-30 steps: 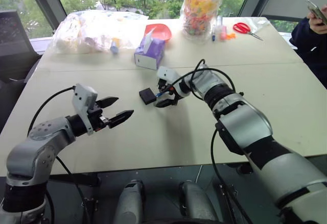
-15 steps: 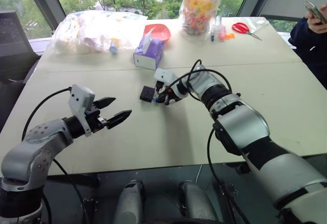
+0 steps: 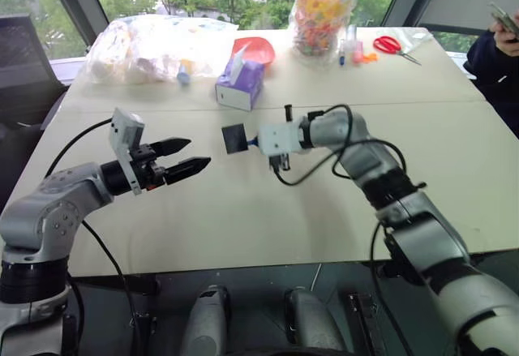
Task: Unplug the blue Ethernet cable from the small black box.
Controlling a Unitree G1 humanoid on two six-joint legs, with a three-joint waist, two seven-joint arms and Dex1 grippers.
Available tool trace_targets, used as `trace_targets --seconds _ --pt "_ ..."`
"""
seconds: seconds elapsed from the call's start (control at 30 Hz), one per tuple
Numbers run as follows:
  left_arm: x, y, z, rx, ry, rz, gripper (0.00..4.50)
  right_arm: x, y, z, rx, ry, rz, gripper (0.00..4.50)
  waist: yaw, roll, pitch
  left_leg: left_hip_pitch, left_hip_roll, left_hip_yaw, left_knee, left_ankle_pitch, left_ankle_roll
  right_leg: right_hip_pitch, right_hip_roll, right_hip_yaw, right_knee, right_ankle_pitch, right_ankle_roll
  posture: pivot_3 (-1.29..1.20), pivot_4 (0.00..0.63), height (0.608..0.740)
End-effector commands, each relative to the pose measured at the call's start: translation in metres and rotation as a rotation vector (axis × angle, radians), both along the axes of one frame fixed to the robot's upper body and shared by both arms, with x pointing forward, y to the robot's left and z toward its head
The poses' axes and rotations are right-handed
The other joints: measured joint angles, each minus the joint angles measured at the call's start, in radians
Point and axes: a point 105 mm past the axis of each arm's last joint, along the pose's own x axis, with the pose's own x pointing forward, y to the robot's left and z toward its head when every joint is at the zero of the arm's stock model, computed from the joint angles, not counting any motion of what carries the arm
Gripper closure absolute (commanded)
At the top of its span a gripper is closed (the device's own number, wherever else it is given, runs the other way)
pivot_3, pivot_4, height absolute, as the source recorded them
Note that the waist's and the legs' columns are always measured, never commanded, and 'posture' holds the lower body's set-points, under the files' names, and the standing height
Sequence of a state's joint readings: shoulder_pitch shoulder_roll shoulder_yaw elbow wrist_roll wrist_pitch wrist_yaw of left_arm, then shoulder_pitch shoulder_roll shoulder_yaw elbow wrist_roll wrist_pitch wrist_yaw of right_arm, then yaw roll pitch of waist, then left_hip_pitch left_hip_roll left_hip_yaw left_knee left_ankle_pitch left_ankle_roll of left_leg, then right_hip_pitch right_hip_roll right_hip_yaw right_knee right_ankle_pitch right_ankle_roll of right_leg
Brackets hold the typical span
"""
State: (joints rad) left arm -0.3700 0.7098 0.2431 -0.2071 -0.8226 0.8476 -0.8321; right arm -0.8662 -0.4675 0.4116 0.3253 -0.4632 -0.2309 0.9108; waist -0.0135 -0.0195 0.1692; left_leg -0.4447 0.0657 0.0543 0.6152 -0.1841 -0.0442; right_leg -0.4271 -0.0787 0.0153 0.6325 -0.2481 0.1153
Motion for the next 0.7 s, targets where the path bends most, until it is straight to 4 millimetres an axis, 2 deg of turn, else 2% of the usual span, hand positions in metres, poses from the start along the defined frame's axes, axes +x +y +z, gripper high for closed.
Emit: trace_targets --seconds 0.03,0.13,0.33,0.57,0.7 --pt "0.000 -0.006 0.015 -0.045 -0.013 -0.062 0.00 -0.021 0.014 0.027 0.045 -0.182 0.100 4.45 -0.012 0.000 0.000 0.001 0.000 0.000 0.000 0.000 0.000 0.000 0.000 0.000 0.000 0.000 0.000 0.00 0.150 0.735" --pt "-0.002 -0.014 0.017 -0.062 0.011 -0.138 0.00 -0.041 0.028 0.042 0.158 -0.292 0.156 4.45 -0.014 0.000 0.000 0.002 0.001 -0.001 0.000 0.001 -0.002 0.000 0.001 0.000 0.002 0.000 0.000 0.00 0.150 0.735" --pt "0.003 -0.021 0.017 -0.075 0.025 -0.166 0.00 -0.046 0.033 0.053 0.190 -0.369 0.172 4.45 -0.001 -0.001 0.000 0.002 0.001 -0.001 0.003 0.002 -0.002 0.001 0.001 0.001 0.002 -0.001 -0.003 0.00 0.150 0.735" --pt "0.007 -0.025 0.015 -0.091 0.023 -0.169 0.00 -0.052 0.033 0.052 0.191 -0.353 0.175 4.45 0.000 -0.001 0.000 0.001 0.001 -0.002 0.004 0.002 -0.001 0.002 0.001 0.001 0.002 -0.002 -0.004 0.00 0.150 0.735" --pt "0.006 -0.027 0.013 -0.092 0.019 -0.179 1.20 -0.057 0.036 0.054 0.208 -0.331 0.189 4.50 -0.001 -0.001 0.000 0.001 0.001 -0.002 0.004 0.002 -0.001 0.002 0.001 0.001 0.002 -0.002 -0.004 0.00 0.150 0.735"
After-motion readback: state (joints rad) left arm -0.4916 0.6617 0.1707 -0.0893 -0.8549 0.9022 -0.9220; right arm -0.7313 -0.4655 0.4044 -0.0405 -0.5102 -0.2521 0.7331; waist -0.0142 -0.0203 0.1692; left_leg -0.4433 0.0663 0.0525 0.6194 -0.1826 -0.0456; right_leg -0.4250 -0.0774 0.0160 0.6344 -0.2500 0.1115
